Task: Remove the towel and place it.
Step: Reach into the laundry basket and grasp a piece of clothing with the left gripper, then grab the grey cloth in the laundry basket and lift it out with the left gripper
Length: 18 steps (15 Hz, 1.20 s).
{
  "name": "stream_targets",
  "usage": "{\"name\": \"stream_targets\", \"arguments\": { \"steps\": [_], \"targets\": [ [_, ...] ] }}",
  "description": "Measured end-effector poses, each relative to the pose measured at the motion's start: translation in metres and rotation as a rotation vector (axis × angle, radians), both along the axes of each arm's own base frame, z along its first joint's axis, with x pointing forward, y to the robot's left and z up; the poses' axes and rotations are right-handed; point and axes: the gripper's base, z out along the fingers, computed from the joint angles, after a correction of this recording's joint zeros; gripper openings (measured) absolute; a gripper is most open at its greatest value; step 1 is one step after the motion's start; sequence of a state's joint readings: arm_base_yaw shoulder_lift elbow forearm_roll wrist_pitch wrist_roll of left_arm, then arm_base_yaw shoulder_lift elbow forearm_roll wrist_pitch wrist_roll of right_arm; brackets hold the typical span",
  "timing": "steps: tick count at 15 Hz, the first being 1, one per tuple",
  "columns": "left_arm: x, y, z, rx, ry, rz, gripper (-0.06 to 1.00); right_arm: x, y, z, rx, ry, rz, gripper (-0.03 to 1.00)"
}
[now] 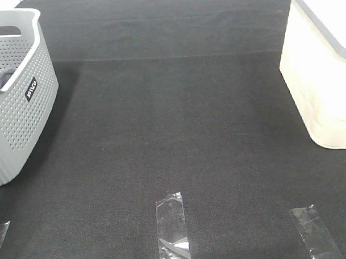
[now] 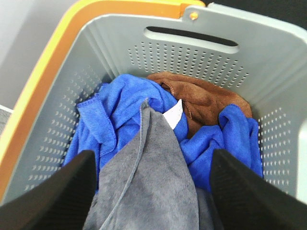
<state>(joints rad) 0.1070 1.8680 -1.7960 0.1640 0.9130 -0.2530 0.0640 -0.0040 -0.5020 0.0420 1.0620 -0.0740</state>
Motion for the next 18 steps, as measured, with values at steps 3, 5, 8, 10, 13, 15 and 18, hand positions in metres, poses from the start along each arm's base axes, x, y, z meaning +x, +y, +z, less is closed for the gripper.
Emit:
{"name": "stream_targets", "arguments": {
  "steps": [3,5,8,10,13,15,18],
  "targets": [
    [0.022,0.009,-0.023,-0.037,0.089,0.02,0.65,0.0,0.0,0.0,0.0,0.0,0.0,0.58],
    [0.033,0.026,-0.04,-0.056,0.15,0.062,0.65,0.0,0.0,0.0,0.0,0.0,0.0,0.58],
    [0.042,0.043,-0.052,-0.1,0.165,0.101,0.65,0.0,0.0,0.0,0.0,0.0,0.0,0.58],
    [0.054,0.052,-0.068,-0.145,0.173,0.105,0.64,0.0,0.0,0.0,0.0,0.0,0.0,0.58],
    [0.062,0.051,-0.092,-0.179,0.21,0.096,0.64,0.0,0.0,0.0,0.0,0.0,0.0,0.58],
    [0.068,0.054,-0.108,-0.182,0.227,0.098,0.64,0.0,0.0,0.0,0.0,0.0,0.0,0.58],
    [0.075,0.055,-0.123,-0.183,0.231,0.086,0.64,0.0,0.0,0.0,0.0,0.0,0.0,0.58]
  ]
}}
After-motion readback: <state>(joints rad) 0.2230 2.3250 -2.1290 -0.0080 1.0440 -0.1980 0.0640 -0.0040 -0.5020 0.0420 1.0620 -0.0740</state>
